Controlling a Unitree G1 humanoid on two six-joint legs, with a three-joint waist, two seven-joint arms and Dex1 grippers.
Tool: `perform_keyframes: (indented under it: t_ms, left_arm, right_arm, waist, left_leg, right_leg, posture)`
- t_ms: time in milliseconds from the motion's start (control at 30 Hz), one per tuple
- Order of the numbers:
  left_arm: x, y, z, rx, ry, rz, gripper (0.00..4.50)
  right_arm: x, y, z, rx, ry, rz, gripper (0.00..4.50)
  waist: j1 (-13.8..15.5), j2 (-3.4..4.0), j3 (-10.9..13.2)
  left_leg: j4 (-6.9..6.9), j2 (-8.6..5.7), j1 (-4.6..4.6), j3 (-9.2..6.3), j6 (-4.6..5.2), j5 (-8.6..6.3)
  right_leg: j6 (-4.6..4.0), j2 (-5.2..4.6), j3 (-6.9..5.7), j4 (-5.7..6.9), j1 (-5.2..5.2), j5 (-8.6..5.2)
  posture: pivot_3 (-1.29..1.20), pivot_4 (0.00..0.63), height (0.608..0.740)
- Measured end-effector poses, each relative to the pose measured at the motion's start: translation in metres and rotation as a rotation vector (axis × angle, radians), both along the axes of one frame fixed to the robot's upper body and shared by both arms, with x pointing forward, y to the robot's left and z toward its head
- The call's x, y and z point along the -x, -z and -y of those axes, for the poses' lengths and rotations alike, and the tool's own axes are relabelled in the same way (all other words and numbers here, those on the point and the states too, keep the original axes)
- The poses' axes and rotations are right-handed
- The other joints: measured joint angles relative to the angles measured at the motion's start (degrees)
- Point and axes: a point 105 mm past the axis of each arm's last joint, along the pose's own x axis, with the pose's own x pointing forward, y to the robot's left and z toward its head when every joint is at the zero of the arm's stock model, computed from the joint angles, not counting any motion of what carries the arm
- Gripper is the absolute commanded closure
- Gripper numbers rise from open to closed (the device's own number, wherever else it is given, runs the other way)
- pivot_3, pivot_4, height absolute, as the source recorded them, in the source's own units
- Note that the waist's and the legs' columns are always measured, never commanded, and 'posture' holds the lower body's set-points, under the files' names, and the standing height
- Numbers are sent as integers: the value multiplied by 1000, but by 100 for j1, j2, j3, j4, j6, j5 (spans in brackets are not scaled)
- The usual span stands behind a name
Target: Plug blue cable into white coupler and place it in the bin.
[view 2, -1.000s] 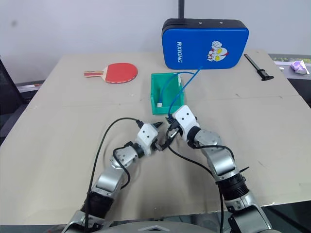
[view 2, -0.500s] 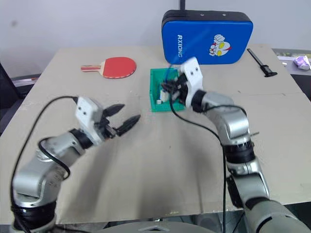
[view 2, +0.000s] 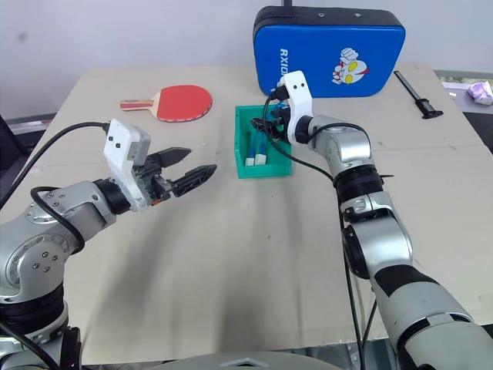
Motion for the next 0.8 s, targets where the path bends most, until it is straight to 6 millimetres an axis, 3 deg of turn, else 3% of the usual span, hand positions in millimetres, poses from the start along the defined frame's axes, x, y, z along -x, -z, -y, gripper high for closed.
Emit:
perform_keyframes:
  t_ms: [133,233,300,333,367,433,533,633,700,800]
  left_arm:
    - [3,7,0,-8,-8,-13,434]
    - [12,16,4,-21,3,-10,434]
    - [18,28,7,-22,-11,-17,434]
    - [23,45,6,-45,-42,-35,434]
    - [24,49,5,-49,-51,-44,434]
    - [32,68,2,-67,-98,-42,434]
    - [58,123,-17,-101,-202,-158,434]
    - [69,138,-18,-98,-185,-161,434]
    - [73,144,-20,-94,-169,-142,434]
    - [76,152,-25,-90,-161,-129,434]
  right_arm:
    - [8,-13,19,14,19,62,59]
    - [25,-9,41,19,19,82,59]
    - [41,6,62,25,13,87,59]
    - [59,27,81,38,-6,76,59]
    - [62,33,84,41,-10,61,59]
    - [92,66,110,102,-57,64,59]
    - [128,134,163,236,-18,-51,59]
    - [136,134,173,222,-34,-21,59]
    - [147,133,178,193,-60,20,59]
    - [167,150,189,168,-78,-4,59]
  waist:
    - [20,0,0]
    - [37,-3,-3]
    - [51,-6,-5]
    - [51,-6,-6]
    - [53,-6,-5]
    - [75,-4,-12]
    - [34,2,-4]
    - [-1,-4,2]
    - [33,-17,2]
    - [96,-18,-2]
  left_leg:
    - [6,1,1,-2,-4,2]
    - [5,1,3,-2,-3,2]
    - [4,0,4,-1,-2,1]
    - [1,0,3,1,-2,1]
    - [3,0,5,3,-1,1]
    - [-2,1,12,4,3,-3]
    - [4,1,29,33,33,-20]
    - [8,5,72,45,41,-21]
    - [10,11,137,27,40,-22]
    - [10,12,142,19,39,-22]
  right_leg:
    - [0,-2,1,1,1,0]
    - [0,-6,3,0,3,0]
    - [0,-7,4,0,4,0]
    - [0,-7,6,0,4,0]
    - [0,-7,9,-2,3,0]
    - [-1,-7,10,-15,6,-2]
    - [5,-9,34,-13,12,-7]
    - [-35,5,53,-4,32,-10]
    - [-15,11,37,-3,101,-25]
    - [-15,7,26,1,103,-25]
  posture:
    - [0,150,728]
    - [0,150,728]
    - [0,150,728]
    - [0,150,728]
    - [0,150,728]
    - [0,150,728]
    - [0,150,728]
    - [0,150,728]
    - [0,150,728]
    - [0,150,728]
